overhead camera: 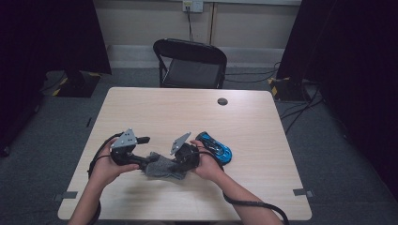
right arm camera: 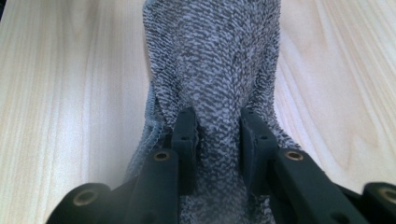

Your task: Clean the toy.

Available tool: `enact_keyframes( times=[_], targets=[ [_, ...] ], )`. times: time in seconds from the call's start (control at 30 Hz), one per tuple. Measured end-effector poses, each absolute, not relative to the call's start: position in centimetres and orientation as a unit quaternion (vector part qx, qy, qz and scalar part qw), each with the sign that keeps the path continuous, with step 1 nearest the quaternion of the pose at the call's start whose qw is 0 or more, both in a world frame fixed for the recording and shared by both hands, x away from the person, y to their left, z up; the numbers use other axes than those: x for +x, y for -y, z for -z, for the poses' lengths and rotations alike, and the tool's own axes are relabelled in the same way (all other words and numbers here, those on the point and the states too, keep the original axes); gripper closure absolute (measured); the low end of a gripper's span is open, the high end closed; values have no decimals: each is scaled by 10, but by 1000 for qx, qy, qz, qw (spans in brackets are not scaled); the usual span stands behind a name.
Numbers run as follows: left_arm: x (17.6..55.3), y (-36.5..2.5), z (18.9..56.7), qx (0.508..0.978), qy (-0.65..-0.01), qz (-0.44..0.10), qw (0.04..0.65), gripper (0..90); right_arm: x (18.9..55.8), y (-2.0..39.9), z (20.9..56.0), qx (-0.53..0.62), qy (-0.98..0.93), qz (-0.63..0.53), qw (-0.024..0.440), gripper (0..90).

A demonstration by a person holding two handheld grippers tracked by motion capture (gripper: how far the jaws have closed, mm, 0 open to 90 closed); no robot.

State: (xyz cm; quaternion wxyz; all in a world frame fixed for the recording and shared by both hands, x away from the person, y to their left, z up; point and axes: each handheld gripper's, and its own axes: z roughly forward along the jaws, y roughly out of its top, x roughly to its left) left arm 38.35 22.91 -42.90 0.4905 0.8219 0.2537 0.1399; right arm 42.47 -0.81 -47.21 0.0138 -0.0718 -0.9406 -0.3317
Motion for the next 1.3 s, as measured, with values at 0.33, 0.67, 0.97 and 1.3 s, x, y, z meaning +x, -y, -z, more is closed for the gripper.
enact_keyframes(
  times=[0.33, 0.67, 0.97, 1.3],
  targets=[
    [380, -229, 441, 832, -249, -133, 478, 190, 428, 9, 472, -82, 938, 336, -4, 513],
    [382, -215, 452, 848, -227, -120, 463, 202, 435, 34, 457, -114, 922, 369, -35, 267],
    [387, -190, 461, 870, -185, -105, 445, 229, 458, 93, 441, -223, 889, 391, -83, 158],
    [393, -186, 488, 891, -178, -95, 406, 258, 476, 114, 453, -290, 879, 362, -111, 155]
  ],
)
